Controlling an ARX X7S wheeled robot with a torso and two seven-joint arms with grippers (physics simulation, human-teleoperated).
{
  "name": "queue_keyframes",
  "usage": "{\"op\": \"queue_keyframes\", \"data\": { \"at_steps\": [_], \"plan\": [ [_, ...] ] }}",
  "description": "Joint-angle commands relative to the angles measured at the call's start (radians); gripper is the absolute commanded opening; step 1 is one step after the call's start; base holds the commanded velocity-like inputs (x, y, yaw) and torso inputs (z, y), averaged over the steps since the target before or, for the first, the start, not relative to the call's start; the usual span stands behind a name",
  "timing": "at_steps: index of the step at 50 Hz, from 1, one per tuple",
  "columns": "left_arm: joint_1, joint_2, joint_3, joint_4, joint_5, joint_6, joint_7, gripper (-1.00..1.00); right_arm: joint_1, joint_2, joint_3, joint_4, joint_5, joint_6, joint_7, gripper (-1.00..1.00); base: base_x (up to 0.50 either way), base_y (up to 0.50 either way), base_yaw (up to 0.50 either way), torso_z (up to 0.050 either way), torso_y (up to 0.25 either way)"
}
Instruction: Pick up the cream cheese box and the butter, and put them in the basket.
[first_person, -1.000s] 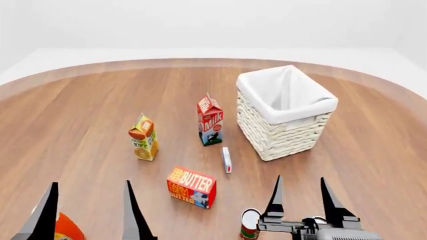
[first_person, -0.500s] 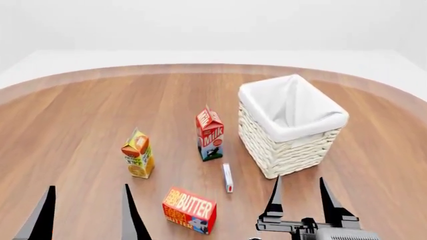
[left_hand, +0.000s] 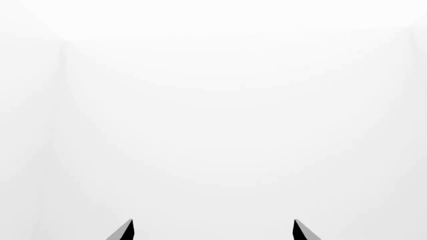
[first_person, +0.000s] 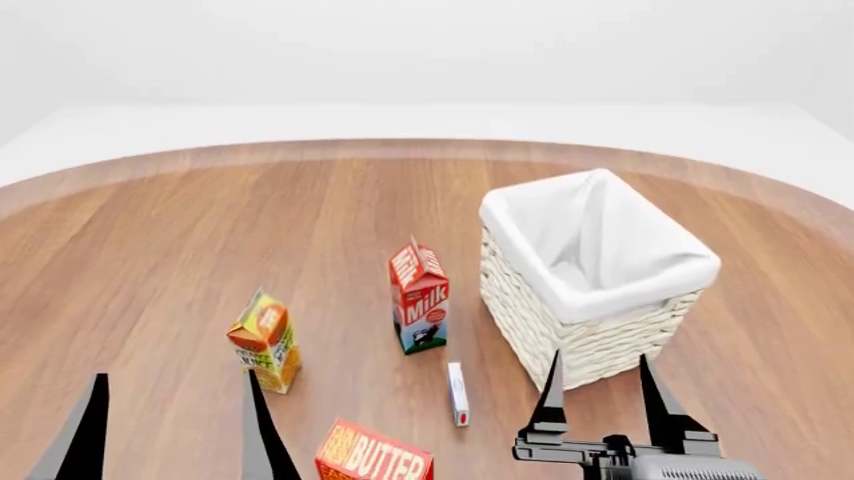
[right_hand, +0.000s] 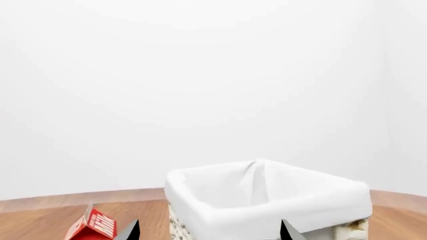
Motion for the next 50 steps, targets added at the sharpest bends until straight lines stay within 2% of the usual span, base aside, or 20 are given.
{"op": "queue_keyframes", "data": {
  "at_steps": [1, 26, 36, 48, 50],
  "plan": [
    [0.001, -0.006, 0.003, 0.000, 0.000, 0.002, -0.007, 1.00, 0.006, 0.004, -0.006, 0.002, 0.008, 0.012, 0.004, 1.00, 0.04, 0.00, 0.00, 0.000, 0.000],
    [0.001, -0.016, 0.010, -0.007, -0.001, 0.008, -0.021, 1.00, 0.032, 0.014, -0.025, 0.031, 0.006, 0.031, 0.006, 1.00, 0.00, 0.00, 0.00, 0.000, 0.000],
    [-0.012, -0.019, 0.014, 0.001, -0.001, -0.014, -0.023, 1.00, 0.063, 0.054, -0.039, 0.025, -0.038, 0.076, -0.009, 1.00, 0.00, 0.00, 0.00, 0.000, 0.000],
    [-0.023, -0.028, 0.014, 0.027, -0.008, -0.049, -0.022, 1.00, 0.101, 0.113, -0.103, 0.024, 0.013, 0.114, -0.138, 1.00, 0.00, 0.00, 0.00, 0.000, 0.000],
    [-0.026, -0.028, 0.015, 0.032, -0.006, -0.056, -0.023, 1.00, 0.111, 0.140, -0.125, 0.012, 0.060, 0.124, -0.204, 1.00, 0.00, 0.00, 0.00, 0.000, 0.000]
  ]
}}
